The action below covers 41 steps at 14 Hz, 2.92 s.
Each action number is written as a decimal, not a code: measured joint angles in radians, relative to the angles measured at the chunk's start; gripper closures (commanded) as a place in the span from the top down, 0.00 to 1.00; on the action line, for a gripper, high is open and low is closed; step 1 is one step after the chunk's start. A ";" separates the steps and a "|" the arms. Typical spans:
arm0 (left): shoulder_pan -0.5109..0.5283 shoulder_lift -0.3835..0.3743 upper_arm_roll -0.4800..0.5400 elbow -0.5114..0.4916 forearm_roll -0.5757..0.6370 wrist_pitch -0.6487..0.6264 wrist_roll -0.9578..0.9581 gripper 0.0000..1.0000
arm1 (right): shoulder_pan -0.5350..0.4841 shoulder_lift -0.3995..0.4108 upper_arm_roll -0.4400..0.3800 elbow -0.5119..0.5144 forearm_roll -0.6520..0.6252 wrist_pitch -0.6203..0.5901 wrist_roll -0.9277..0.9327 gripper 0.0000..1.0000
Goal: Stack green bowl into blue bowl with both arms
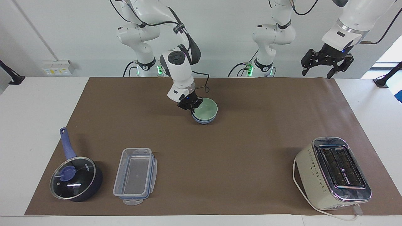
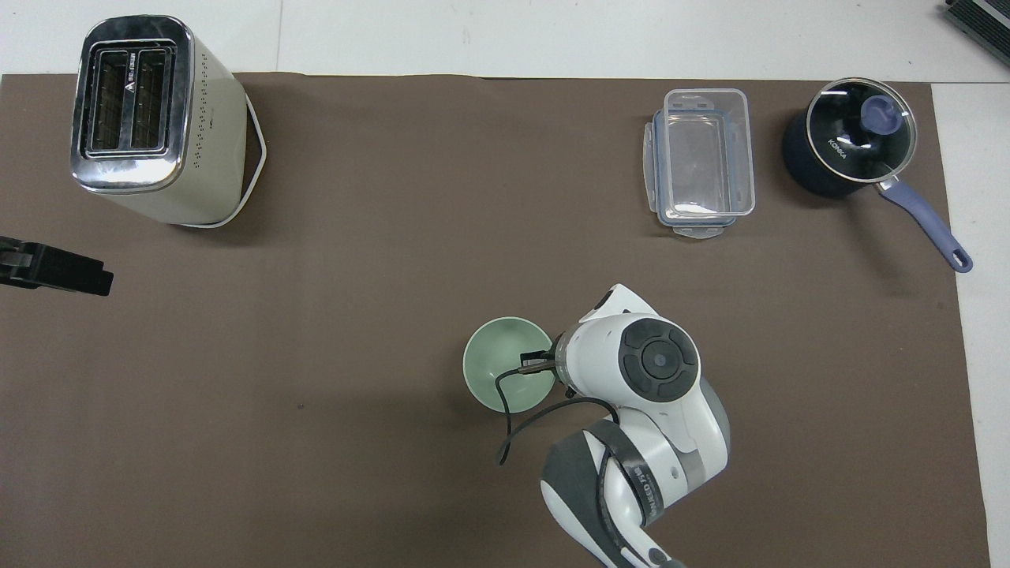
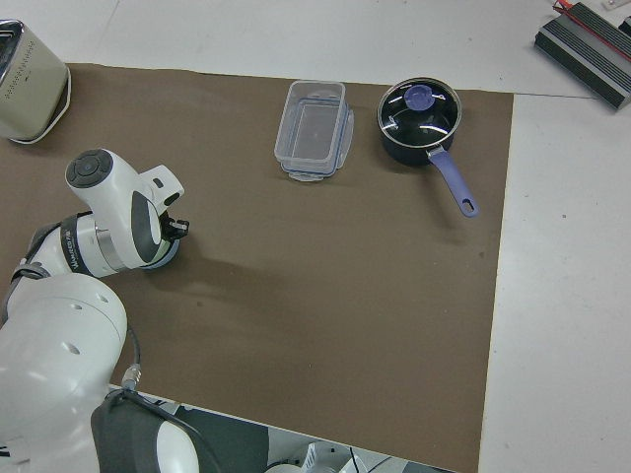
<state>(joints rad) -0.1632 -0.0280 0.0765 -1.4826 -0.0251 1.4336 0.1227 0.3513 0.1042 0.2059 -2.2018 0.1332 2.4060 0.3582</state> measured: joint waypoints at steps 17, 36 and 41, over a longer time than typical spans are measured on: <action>0.000 0.000 0.000 0.000 0.000 0.000 0.000 1.00 | -0.221 -0.176 -0.019 0.189 -0.036 -0.342 0.003 1.00; 0.000 0.000 0.000 0.000 0.000 0.000 0.000 1.00 | -0.345 -0.206 -0.178 0.642 -0.076 -0.847 -0.011 1.00; 0.000 0.000 0.000 0.000 0.000 0.000 0.000 1.00 | -0.345 -0.218 -0.221 0.644 -0.124 -0.916 -0.152 1.00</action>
<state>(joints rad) -0.1632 -0.0283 0.0765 -1.4827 -0.0251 1.4336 0.1227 0.0067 -0.1142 -0.0153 -1.5582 0.0093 1.4896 0.2060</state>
